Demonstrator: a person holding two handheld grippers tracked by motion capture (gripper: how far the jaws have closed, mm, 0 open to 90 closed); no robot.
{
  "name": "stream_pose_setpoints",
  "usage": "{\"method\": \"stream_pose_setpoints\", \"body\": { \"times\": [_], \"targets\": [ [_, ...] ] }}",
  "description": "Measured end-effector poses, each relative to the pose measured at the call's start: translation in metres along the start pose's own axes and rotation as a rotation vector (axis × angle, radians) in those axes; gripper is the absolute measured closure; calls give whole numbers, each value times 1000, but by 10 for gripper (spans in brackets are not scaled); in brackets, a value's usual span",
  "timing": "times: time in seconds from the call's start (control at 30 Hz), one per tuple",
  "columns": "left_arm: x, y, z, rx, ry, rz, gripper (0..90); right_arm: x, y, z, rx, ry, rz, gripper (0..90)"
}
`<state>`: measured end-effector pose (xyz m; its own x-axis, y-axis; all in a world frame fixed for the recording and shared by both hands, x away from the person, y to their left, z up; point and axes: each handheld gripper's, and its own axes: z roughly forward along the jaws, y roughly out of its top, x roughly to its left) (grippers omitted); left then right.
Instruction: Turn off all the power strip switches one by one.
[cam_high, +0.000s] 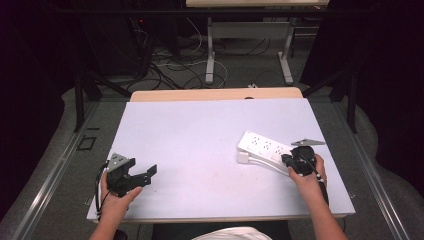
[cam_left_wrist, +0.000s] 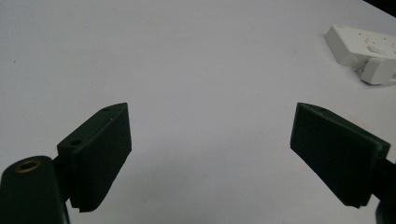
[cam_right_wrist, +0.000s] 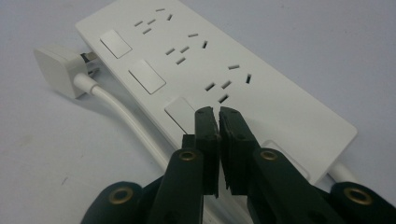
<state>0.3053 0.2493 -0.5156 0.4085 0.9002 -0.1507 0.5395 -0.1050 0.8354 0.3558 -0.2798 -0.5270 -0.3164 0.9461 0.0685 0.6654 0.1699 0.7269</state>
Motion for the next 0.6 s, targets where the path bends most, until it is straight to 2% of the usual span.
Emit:
{"method": "stream_pose_setpoints", "body": {
  "times": [0.4,0.43,0.47,0.6],
  "targets": [
    [0,0,1,-8,-10,-13,128,6,4,8,3,23,-7,862],
    [0,0,1,-8,-10,-14,128,6,4,9,3,23,-19,861],
    [0,0,1,-8,-9,-14,128,8,5,10,6,25,-9,861],
    [1,0,1,-8,-1,-22,123,14,8,15,7,28,-29,858]
  ]
}}
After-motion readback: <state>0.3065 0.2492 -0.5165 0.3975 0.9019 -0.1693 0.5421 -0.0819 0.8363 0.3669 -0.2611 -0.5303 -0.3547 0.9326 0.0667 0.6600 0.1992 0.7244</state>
